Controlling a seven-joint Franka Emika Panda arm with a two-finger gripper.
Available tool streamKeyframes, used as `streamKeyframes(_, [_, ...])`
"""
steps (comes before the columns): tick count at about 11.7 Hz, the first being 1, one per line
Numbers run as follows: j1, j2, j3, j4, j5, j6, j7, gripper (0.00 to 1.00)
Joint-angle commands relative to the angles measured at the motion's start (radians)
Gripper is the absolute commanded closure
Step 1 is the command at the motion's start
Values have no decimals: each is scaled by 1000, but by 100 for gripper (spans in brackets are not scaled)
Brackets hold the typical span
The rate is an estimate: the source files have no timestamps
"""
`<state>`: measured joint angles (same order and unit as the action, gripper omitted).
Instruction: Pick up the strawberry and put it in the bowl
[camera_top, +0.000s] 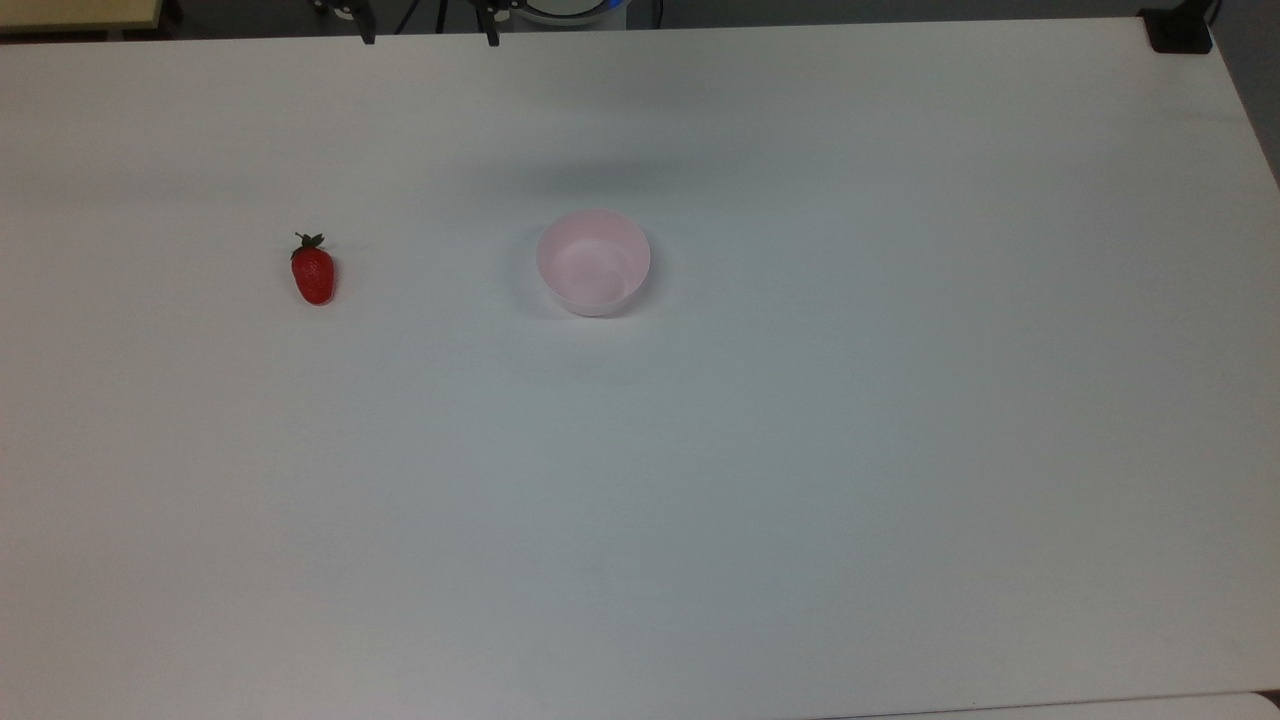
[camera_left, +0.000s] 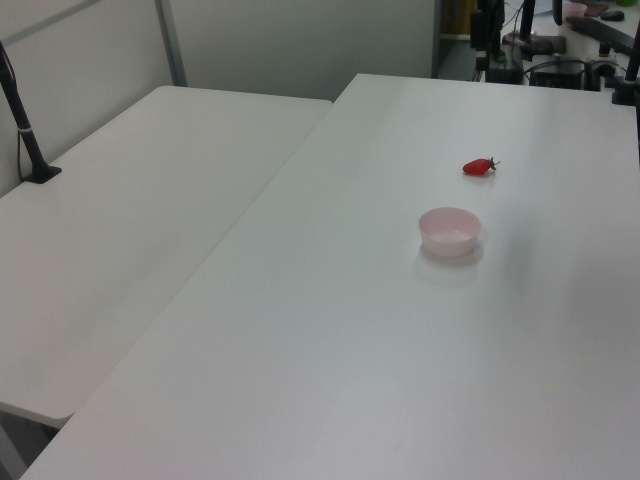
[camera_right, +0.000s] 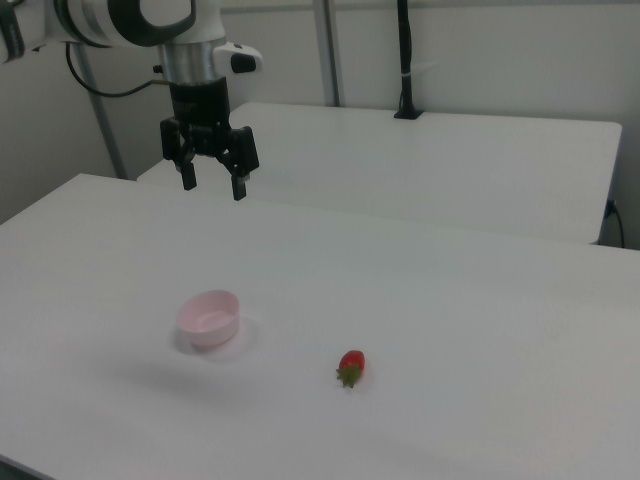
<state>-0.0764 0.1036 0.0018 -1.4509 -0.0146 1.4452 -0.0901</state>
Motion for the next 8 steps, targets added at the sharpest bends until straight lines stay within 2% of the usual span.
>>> streamKeyframes(1, [7,-7,4,-26,-11,45,-10,0])
streamKeyframes(8, [18,-18,6,-66,13,130,-3,0])
